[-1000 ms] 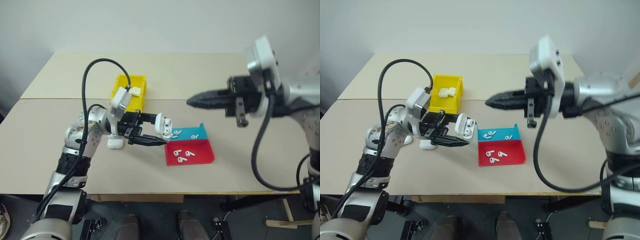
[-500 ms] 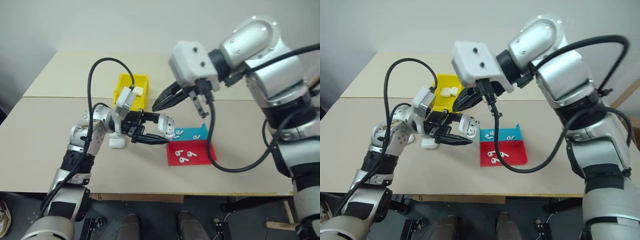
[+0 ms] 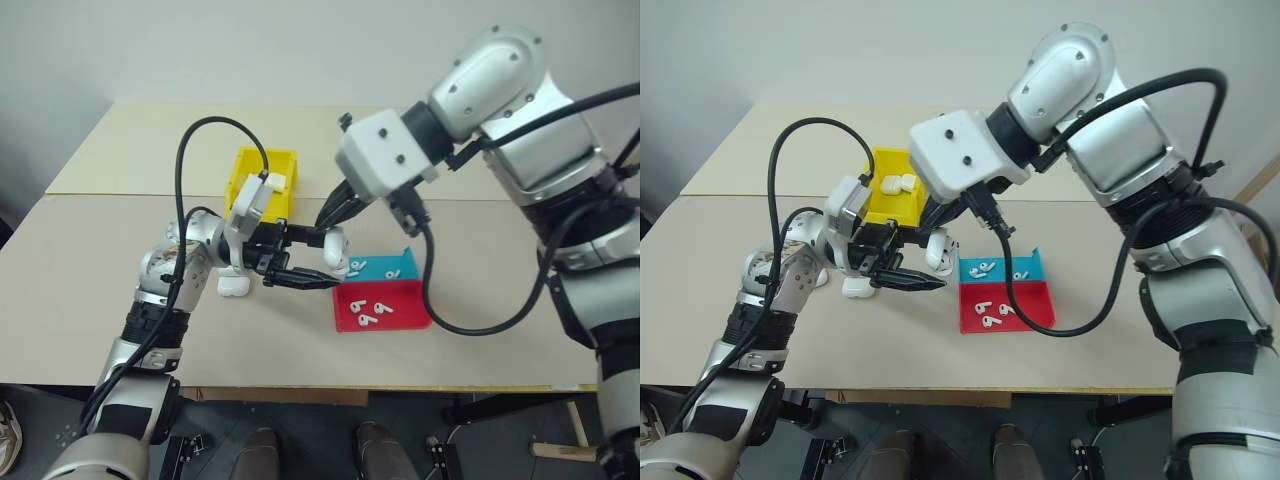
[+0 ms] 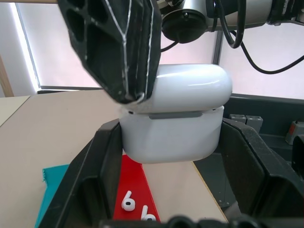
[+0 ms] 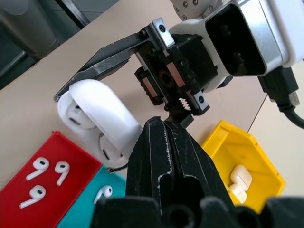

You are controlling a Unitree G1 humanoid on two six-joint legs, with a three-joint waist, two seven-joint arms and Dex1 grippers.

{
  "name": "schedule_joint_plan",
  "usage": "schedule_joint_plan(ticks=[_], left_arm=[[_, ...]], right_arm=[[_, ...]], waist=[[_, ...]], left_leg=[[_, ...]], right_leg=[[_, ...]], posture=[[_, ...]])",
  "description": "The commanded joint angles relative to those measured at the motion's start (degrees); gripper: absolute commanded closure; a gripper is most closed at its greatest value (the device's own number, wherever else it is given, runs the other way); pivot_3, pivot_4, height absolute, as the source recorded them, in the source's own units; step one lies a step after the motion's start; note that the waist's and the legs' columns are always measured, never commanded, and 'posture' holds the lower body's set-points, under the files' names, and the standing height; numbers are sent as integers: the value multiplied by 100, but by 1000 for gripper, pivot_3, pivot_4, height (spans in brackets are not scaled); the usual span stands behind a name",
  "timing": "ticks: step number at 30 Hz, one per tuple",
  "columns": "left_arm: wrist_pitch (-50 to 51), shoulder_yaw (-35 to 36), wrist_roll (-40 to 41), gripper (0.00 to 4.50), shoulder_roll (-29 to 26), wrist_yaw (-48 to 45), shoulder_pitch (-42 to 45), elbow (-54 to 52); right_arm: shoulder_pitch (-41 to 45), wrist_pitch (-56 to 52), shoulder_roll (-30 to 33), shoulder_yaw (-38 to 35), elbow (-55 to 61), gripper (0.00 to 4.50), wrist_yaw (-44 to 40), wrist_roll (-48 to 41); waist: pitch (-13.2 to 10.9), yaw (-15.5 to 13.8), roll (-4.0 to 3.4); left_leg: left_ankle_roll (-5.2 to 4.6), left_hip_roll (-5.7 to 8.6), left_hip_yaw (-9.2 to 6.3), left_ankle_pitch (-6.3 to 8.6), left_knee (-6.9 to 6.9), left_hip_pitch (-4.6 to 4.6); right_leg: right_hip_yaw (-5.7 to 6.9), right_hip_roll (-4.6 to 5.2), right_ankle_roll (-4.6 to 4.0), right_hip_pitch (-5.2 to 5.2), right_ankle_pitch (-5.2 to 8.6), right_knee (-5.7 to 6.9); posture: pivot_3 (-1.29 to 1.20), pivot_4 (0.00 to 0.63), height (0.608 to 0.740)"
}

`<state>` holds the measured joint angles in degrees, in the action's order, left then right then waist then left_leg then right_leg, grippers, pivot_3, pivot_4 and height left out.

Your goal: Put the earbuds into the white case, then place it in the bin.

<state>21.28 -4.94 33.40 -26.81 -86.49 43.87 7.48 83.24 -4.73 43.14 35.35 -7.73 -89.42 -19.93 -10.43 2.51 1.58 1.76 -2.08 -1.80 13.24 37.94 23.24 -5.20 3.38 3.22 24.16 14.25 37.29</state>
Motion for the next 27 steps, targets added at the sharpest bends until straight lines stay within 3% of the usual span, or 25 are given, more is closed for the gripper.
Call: schedule_joint_plan(ticks=[1, 9, 13, 15, 21, 25, 27], left_arm=[[-114, 147, 73, 1733, -3, 37, 48, -154], [-118, 255, 91, 1733, -1, 214, -4, -214], [-77, 591, 178, 1733, -80, 604, -122, -337], [-104, 834, 168, 1733, -119, 937, -202, -401], [-167, 1243, -13, 1733, -229, 1763, -405, -522], [-565, 1429, -633, 1733, 102, 3254, -266, -209], [-583, 1395, -1235, 1733, 416, 4555, 108, 243]], right_arm=[[18, 165, 196, -61, 227, 4468, -308, -308], [-362, -585, 126, -1245, 231, 4468, 122, -462], [-1235, -1751, 373, -2397, 793, 4468, 1096, -1002], [-2135, -2427, 427, -3073, 1373, 4468, 1873, -1351], [-3677, -4133, 294, -4136, 2675, 4468, 3548, -2204], [-4452, -4996, -99, -4522, 3551, 4468, 4930, -2514], [-4641, -5224, -378, -4614, 3906, 4468, 5464, -2693]], waist=[[0, 13, 0], [0, 4, 0], [0, -46, 1], [2, -75, 4], [2, -81, 2], [3, -88, 3], [3, -129, 5]], left_leg=[[0, 1, 1, 0, 0, 0], [0, 1, 0, 0, 0, -2], [0, 2, -7, 0, 0, 4], [0, 2, -10, 0, 0, 6], [-3, 3, -11, -1, 2, 1], [-3, 5, -12, -2, 2, 0], [-5, 7, -11, -3, 3, -2]], right_leg=[[-1, 0, 0, -1, 0, -1], [-2, 0, 0, -1, 0, 6], [5, 3, 0, -4, 0, -3], [8, 5, -1, -7, -1, -8], [3, 3, -1, -6, 0, 8], [2, 3, -1, -7, 0, 9], [2, 4, 0, -10, -1, 9]], posture=[[0, 150, 740], [0, 150, 740], [0, 150, 740], [0, 150, 740], [0, 150, 740], [0, 150, 740], [0, 150, 740]])
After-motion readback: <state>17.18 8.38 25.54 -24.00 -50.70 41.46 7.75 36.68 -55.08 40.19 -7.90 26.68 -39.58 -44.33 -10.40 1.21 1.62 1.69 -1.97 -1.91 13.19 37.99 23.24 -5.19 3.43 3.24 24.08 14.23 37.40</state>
